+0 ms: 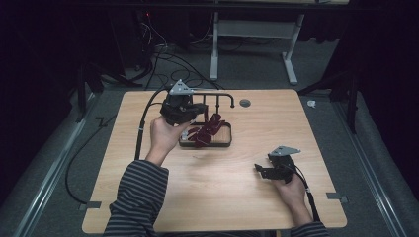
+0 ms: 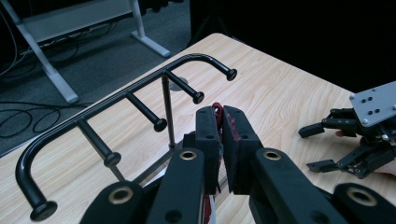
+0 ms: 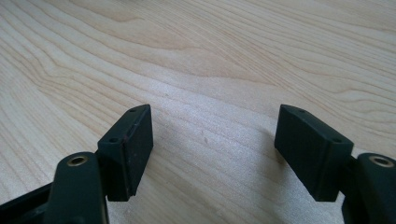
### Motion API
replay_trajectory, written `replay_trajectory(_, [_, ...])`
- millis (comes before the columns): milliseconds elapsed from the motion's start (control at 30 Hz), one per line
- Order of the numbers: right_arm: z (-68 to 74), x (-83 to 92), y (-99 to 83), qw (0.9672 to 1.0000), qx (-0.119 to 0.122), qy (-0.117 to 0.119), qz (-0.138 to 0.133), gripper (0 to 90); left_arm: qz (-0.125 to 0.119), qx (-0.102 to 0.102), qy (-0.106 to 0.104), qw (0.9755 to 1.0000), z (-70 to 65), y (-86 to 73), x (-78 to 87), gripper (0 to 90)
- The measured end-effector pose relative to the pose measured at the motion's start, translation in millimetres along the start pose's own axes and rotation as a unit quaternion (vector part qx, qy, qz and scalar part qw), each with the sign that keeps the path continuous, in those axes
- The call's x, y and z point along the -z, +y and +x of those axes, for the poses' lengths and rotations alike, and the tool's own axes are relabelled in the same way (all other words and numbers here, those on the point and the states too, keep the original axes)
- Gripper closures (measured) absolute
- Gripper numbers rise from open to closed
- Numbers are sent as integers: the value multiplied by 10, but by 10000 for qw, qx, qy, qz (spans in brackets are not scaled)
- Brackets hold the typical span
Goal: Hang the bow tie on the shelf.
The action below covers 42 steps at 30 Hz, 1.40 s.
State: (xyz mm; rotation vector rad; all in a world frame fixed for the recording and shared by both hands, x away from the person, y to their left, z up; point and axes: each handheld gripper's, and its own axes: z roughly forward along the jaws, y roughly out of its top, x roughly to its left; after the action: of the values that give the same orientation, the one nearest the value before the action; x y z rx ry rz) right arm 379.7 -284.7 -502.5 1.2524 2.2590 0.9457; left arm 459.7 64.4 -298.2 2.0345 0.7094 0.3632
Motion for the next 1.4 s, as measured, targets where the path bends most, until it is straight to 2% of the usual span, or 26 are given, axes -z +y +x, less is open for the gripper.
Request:
replay_trajectory(333, [0, 0, 0, 10000, -1, -2, -4, 293, 90, -12, -4, 10000, 45, 72, -184, 855])
replay_trajectory(667, [2, 1, 0, 10000, 3, 8, 9, 291, 42, 141, 11, 9999, 146, 97, -323, 854])
replay_trajectory(933, [2, 2, 0, 10000, 2, 5, 11, 291, 1, 181, 151, 9997, 205, 94, -359, 854])
replay_trajectory(1167, [1, 1, -1, 10000, 11, 6, 3, 291, -23, 332, 144, 9993, 274, 122, -419, 853])
replay_trajectory(1267, [0, 1, -1, 10000, 21, 10, 0, 291, -96, 391, 219, 9989, 297, 122, -432, 852])
replay_trajectory(1400, [-1, 1, -1, 10000, 33, 13, -2, 291, -33, 439, 271, 9987, 332, 106, -455, 852])
